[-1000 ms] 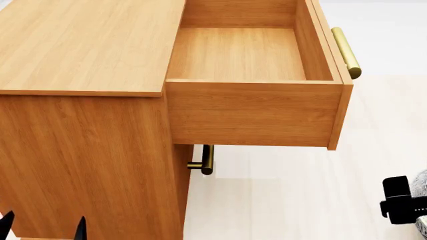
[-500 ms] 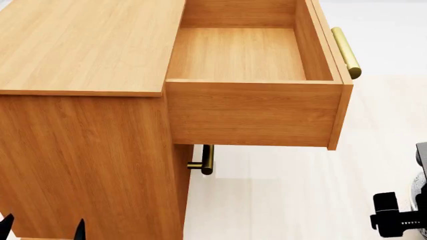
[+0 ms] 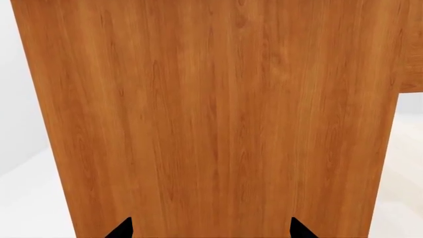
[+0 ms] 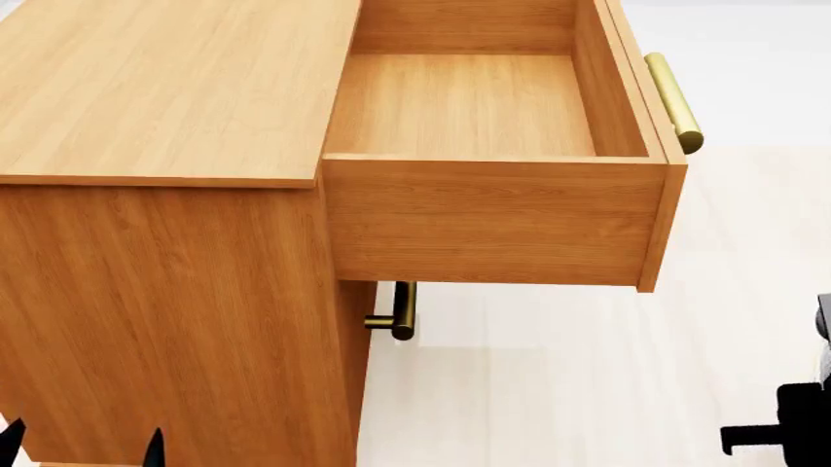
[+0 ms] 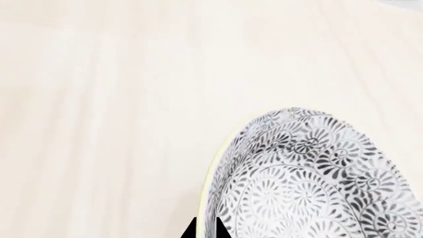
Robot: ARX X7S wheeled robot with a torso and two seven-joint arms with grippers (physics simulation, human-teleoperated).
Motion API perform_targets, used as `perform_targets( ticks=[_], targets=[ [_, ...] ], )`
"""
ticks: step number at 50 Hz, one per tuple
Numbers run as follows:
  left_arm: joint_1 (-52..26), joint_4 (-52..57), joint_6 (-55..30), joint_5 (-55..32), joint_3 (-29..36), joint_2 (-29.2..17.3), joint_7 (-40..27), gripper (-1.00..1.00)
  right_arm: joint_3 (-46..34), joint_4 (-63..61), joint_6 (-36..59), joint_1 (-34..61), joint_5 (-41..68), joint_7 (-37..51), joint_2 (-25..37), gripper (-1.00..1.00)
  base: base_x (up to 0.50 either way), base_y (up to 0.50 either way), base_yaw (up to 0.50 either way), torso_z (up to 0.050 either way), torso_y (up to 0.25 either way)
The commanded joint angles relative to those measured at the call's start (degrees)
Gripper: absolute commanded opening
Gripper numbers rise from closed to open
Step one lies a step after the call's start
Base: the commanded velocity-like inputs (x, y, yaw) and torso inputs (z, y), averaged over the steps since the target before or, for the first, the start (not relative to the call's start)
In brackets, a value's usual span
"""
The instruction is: Put the bowl on top of the cabinet.
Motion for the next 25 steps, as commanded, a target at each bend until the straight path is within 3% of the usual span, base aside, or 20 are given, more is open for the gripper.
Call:
perform_targets(
  ticks=[1, 5, 25],
  targets=[
    [0.4, -0.1, 0.6, -0.2, -0.1, -0.2, -0.1, 1.0, 2.0, -3.1, 1.1, -1.3, 1.4, 2.2, 1.4, -1.0, 0.0, 0.0, 0.0, 0.0, 0.0],
    [0.5, -0.2, 0.7, -0.3, -0.1, -0.3, -0.2, 1.0, 1.8, -1.6, -1.0, -1.9, 0.5, 1.8, 1.0, -1.0, 0.0, 0.0, 0.0, 0.0, 0.0],
    [2.6, 3.3, 0.4, -1.5, -1.5, -2.4, -0.4, 1.0, 12.6, -21.4, 12.0, -2.3, 12.4, 14.0, 10.1, -1.0, 0.0, 0.0, 0.0, 0.0, 0.001]
  ],
)
